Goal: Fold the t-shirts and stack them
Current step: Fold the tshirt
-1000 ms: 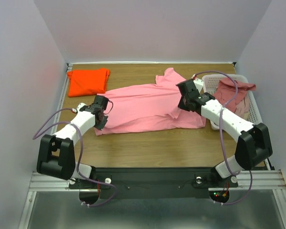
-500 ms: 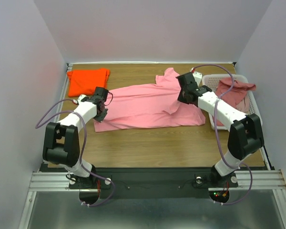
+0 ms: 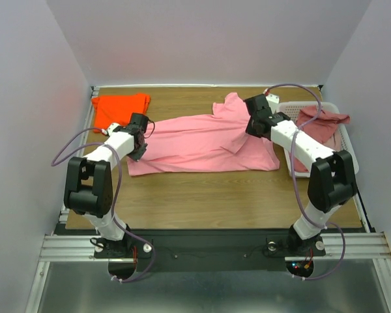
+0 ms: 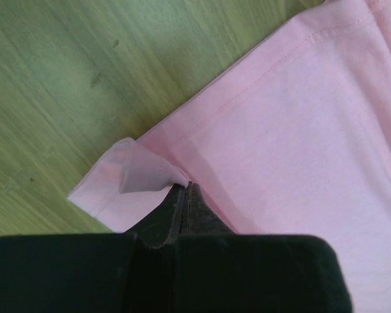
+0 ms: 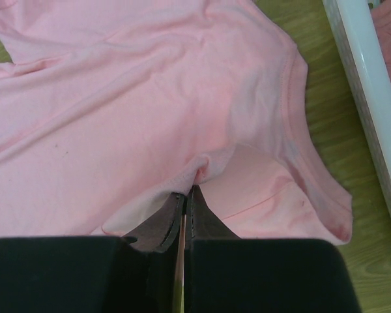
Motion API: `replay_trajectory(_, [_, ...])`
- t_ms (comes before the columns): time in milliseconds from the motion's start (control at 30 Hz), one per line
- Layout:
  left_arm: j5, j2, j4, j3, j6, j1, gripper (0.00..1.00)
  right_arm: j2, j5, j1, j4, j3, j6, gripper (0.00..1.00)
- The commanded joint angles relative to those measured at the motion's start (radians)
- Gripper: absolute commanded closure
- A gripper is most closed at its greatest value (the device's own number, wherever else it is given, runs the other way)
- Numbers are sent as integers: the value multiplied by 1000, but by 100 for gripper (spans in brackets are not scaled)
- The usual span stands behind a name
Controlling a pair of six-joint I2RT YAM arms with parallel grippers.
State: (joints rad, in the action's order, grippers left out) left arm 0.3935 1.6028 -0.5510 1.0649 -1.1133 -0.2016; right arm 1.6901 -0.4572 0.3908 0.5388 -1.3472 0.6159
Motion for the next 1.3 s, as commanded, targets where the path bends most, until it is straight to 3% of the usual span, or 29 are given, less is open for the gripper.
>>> replay_trajectory(0, [33,61,13,67,47,10,100,23,-40,-13,-42,-64,-22,100])
replay_trajectory(400, [18,152,71,98,78,37,100,155,-23,-53,-45,-147,-42,100])
replay_trajectory(500, [5,181,69,127,101,37,63,190,-8,-58,-45,-176,-51,100])
replay_trajectory(533, [4,184,69,133,105,39,29,212,9,-63,-43,-196,-56,100])
replay_trajectory(567, [4,186,69,135,110,39,2,223,17,-64,-45,-205,-61,97])
replay_trajectory(633, [4,181,69,136,125,39,2,240,26,-69,-43,-224,-64,88])
replay_trajectory(733, [-4,158,65,147,150,39,2,267,83,-73,-43,-268,-91,50])
replay_trajectory(833, [-4,122,59,144,173,39,2,241,121,-73,-43,-262,-111,26])
replay_trajectory(1033, [-15,19,59,98,214,37,2,148,279,-72,-51,-132,-125,12])
replay_trajectory(1100, [-47,-18,80,55,227,37,2,131,412,-73,-83,-69,-122,0])
replay_trajectory(1133, [-74,-30,92,15,230,34,2,129,498,-72,-101,-49,-119,0])
replay_trajectory(1267, [-140,-72,210,-89,253,21,2,155,591,-73,-170,-4,-97,0])
